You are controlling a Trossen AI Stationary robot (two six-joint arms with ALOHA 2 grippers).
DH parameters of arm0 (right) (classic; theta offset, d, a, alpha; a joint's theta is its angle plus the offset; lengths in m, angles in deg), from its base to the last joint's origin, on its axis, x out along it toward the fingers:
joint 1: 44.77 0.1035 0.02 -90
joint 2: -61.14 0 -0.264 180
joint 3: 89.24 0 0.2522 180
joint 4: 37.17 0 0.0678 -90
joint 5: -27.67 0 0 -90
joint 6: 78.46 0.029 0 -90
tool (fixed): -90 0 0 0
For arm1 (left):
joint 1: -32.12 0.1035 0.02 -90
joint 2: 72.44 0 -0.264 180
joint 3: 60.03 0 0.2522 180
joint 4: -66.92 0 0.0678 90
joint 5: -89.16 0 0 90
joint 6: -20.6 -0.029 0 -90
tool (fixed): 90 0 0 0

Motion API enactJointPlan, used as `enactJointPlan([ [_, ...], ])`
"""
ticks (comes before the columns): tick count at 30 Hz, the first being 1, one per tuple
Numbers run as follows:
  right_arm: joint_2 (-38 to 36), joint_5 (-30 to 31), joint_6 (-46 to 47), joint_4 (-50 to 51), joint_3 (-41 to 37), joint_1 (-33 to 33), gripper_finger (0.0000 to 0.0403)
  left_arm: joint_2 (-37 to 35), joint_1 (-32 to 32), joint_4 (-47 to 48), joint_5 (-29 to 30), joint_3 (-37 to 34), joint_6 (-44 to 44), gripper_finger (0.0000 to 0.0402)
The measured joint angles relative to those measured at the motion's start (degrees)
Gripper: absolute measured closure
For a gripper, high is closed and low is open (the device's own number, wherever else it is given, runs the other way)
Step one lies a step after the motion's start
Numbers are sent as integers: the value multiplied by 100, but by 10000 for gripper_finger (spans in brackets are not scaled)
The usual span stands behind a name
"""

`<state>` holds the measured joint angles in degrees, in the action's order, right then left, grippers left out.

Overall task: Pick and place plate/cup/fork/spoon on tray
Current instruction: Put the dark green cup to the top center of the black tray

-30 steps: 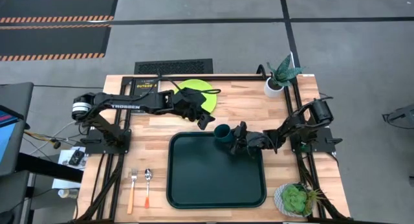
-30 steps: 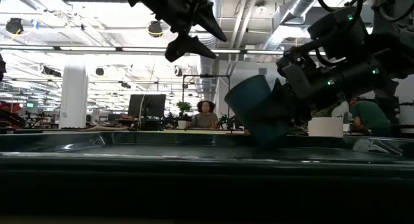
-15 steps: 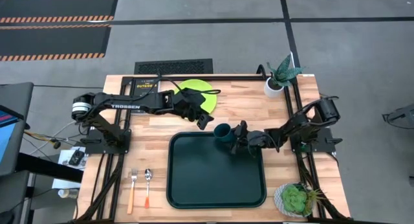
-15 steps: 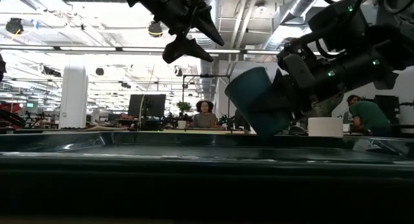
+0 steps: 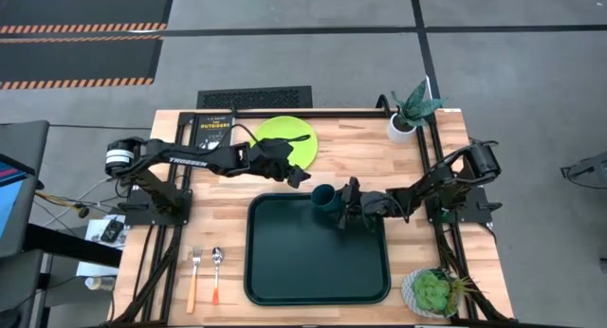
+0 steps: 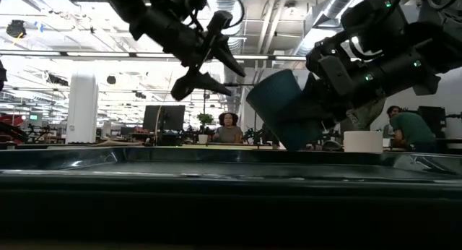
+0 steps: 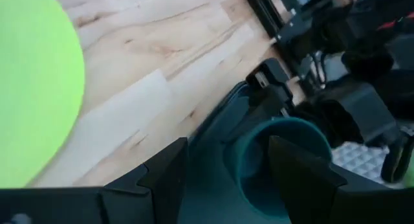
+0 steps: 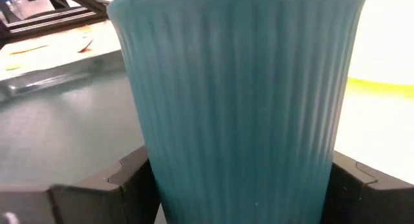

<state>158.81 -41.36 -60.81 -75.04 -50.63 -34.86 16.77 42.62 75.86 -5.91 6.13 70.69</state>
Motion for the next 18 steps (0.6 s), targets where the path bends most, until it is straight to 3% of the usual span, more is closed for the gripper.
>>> enactJointPlan([
  [4, 0, 2, -143, 7, 111, -30, 85, 0, 40, -540, -451, -287, 441, 201],
  [12, 1, 2, -274, 19, 225, -134, 85, 14, 46, -882, -1086, -389, 508, 201],
  [18, 2, 0, -315, 8, 281, -130, 85, 477, 46, -1311, -1448, -391, 824, 201],
])
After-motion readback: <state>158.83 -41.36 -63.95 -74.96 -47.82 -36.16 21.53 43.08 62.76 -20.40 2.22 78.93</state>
